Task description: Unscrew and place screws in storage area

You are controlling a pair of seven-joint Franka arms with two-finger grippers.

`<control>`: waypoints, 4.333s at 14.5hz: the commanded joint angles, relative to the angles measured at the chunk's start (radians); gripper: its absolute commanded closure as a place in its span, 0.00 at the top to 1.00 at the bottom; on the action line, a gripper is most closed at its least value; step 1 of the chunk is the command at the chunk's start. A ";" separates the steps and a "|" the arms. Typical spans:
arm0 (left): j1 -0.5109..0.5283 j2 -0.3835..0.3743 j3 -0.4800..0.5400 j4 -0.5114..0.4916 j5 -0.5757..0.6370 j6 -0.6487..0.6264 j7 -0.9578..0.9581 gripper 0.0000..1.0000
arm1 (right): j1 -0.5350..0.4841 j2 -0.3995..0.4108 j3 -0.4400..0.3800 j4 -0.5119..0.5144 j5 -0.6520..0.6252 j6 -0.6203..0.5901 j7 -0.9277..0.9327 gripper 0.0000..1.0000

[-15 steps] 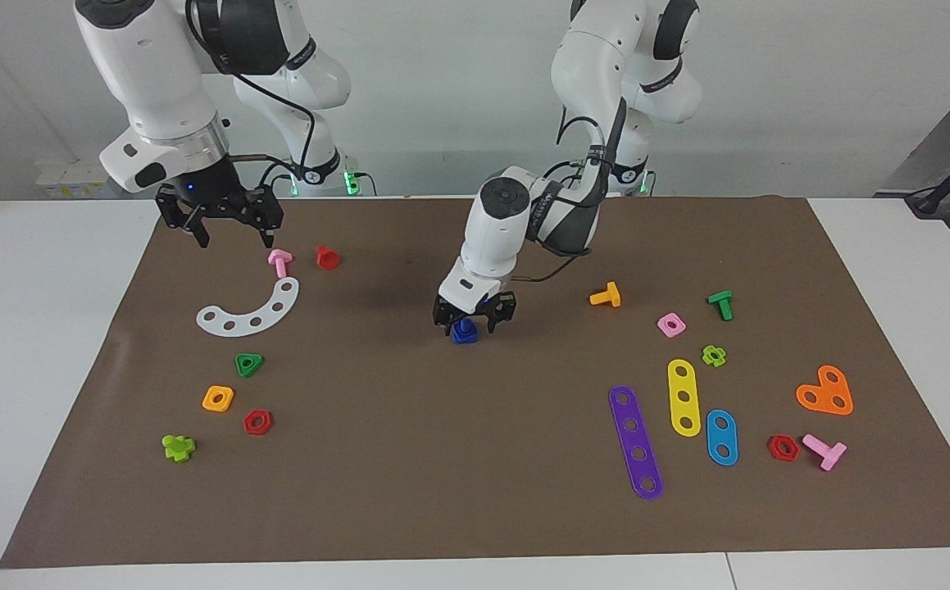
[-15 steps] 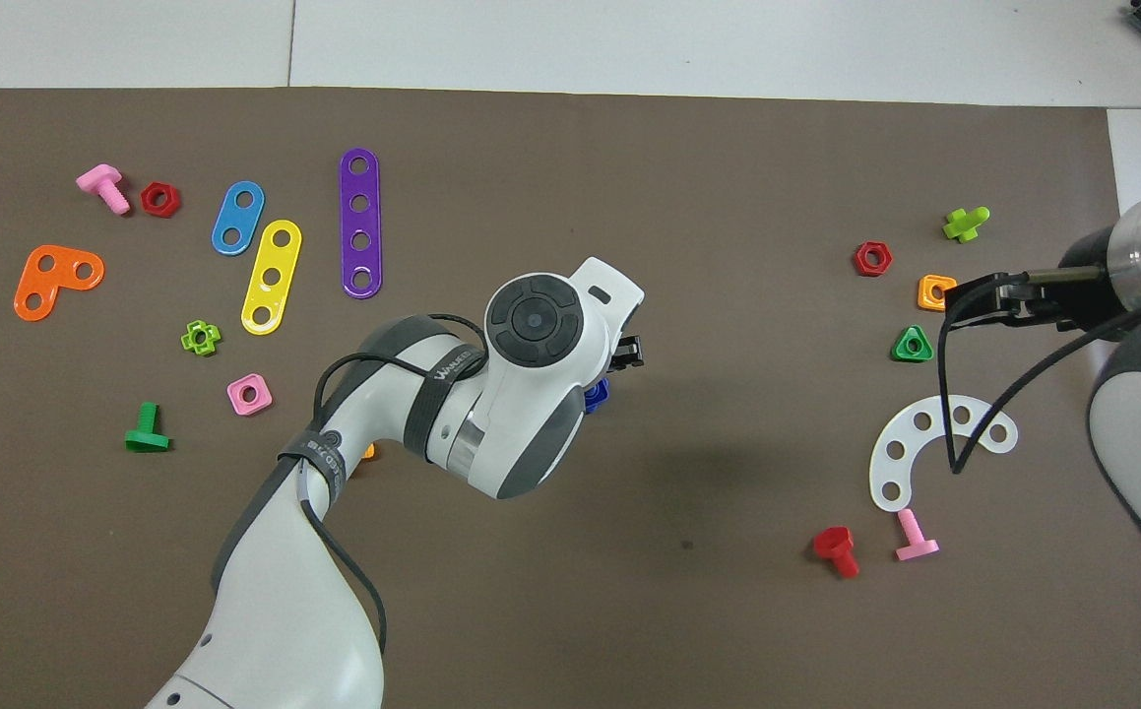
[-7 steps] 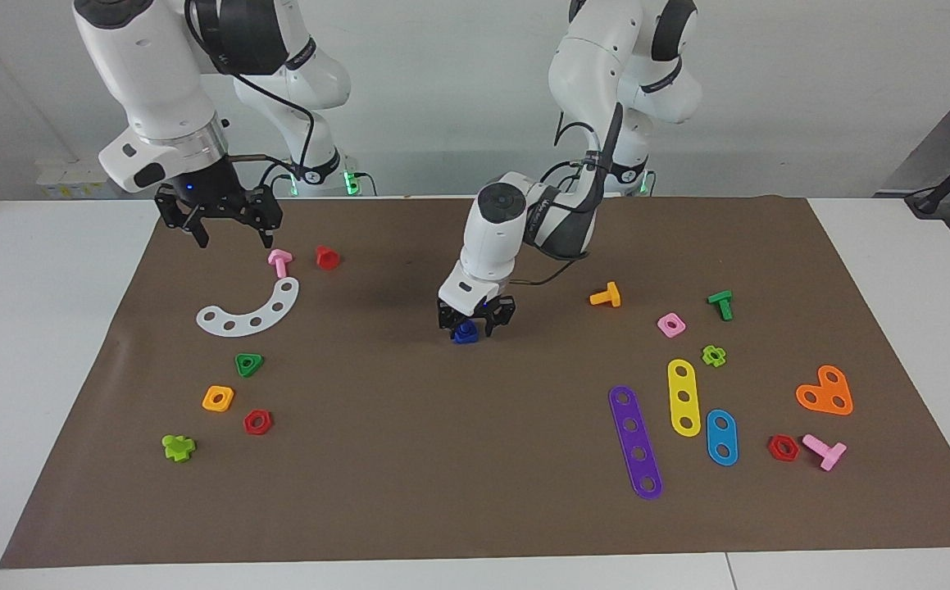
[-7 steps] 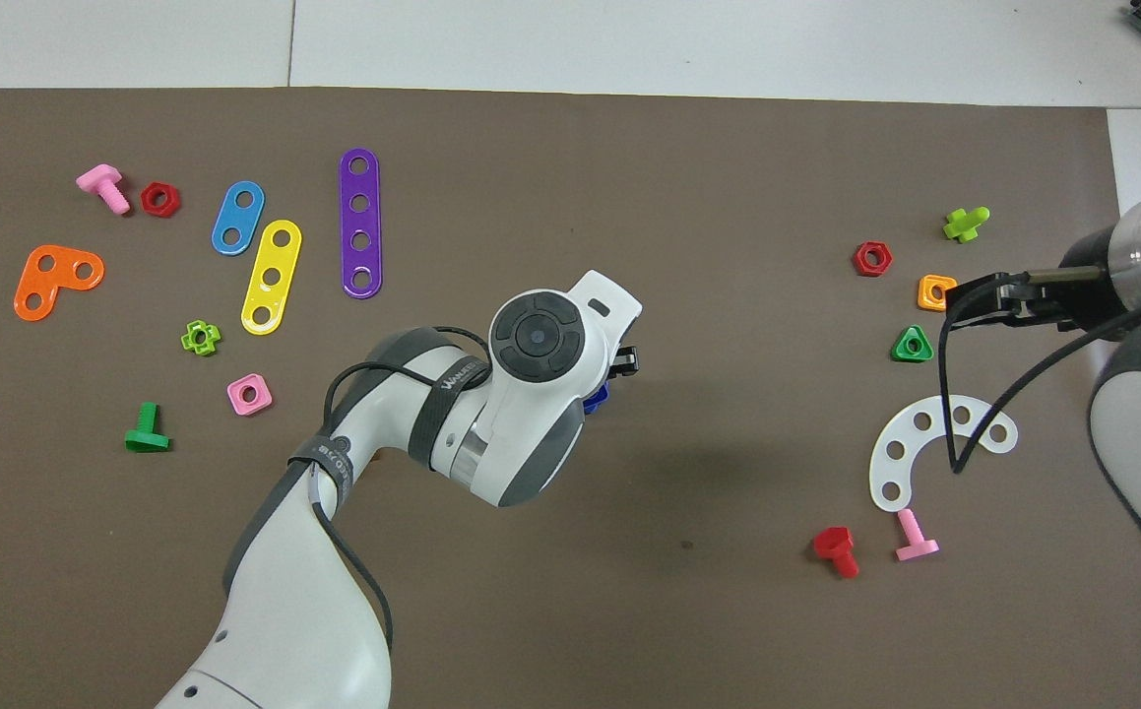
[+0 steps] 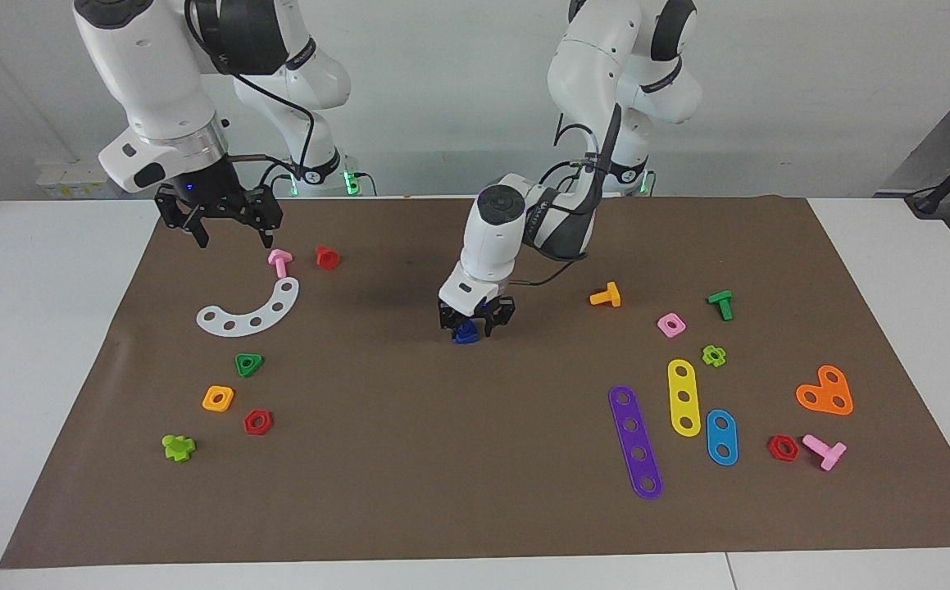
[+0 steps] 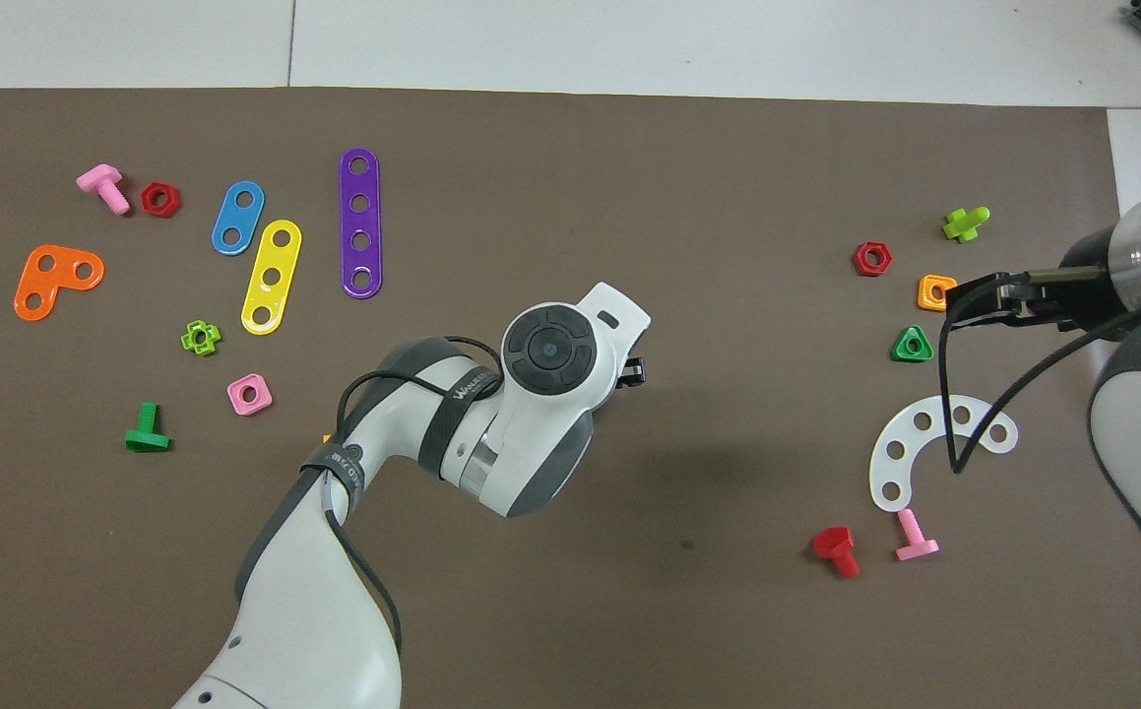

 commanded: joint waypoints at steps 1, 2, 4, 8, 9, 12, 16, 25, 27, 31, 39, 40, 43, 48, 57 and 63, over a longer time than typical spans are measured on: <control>-0.020 -0.001 0.018 -0.022 0.016 0.022 -0.023 0.70 | -0.011 -0.009 0.003 -0.003 0.016 0.002 0.002 1.00; -0.020 -0.001 0.018 -0.022 0.016 0.020 -0.023 0.67 | -0.011 -0.009 0.003 -0.003 0.016 0.002 0.002 1.00; -0.020 -0.001 0.018 -0.022 0.014 0.019 -0.024 0.60 | -0.011 -0.009 0.003 -0.003 0.014 0.002 0.002 1.00; -0.027 -0.001 0.019 -0.021 0.016 0.017 -0.050 0.43 | -0.013 -0.009 0.003 -0.003 0.014 0.002 0.002 1.00; -0.026 -0.001 0.019 -0.019 0.014 0.013 -0.050 0.34 | -0.013 -0.009 0.003 -0.003 0.014 0.003 0.002 1.00; -0.026 -0.003 0.021 -0.010 0.011 -0.004 -0.052 0.08 | -0.013 -0.009 0.003 -0.003 0.014 0.003 0.002 1.00; -0.011 0.022 0.022 0.109 0.007 -0.147 -0.056 0.00 | -0.036 -0.010 0.003 -0.006 0.014 -0.011 0.002 1.00; 0.184 0.048 0.024 0.305 0.002 -0.419 0.046 0.00 | -0.024 -0.012 0.009 -0.006 0.014 0.002 0.008 1.00; 0.251 0.043 0.025 0.288 -0.003 -0.414 0.202 0.00 | -0.020 -0.010 0.017 -0.010 0.014 0.020 0.011 0.99; 0.357 -0.018 0.027 0.119 -0.003 -0.376 0.495 0.00 | 0.047 -0.003 0.019 -0.047 0.014 0.084 0.084 0.99; 0.394 -0.096 0.045 -0.125 0.045 -0.293 0.654 0.00 | 0.303 0.164 0.017 -0.027 -0.006 0.282 0.386 0.98; 0.405 -0.101 0.047 -0.131 0.054 -0.288 0.667 0.00 | 0.328 0.192 0.017 -0.024 -0.012 0.308 0.412 0.97; 0.427 -0.101 0.047 -0.137 0.057 -0.285 0.718 0.19 | 0.403 0.304 0.017 0.063 -0.041 0.336 0.495 0.97; 0.431 -0.095 0.047 -0.107 0.056 -0.284 0.726 1.00 | 0.460 0.390 0.017 0.069 -0.070 0.440 0.610 0.96; 0.612 -0.237 0.062 0.084 0.075 -0.618 0.727 1.00 | 0.493 0.415 0.017 -0.099 -0.072 0.578 0.600 0.87; 0.684 -0.463 0.062 -0.154 0.212 -0.618 0.729 1.00 | 0.509 0.406 0.017 -0.142 -0.073 0.578 0.601 0.78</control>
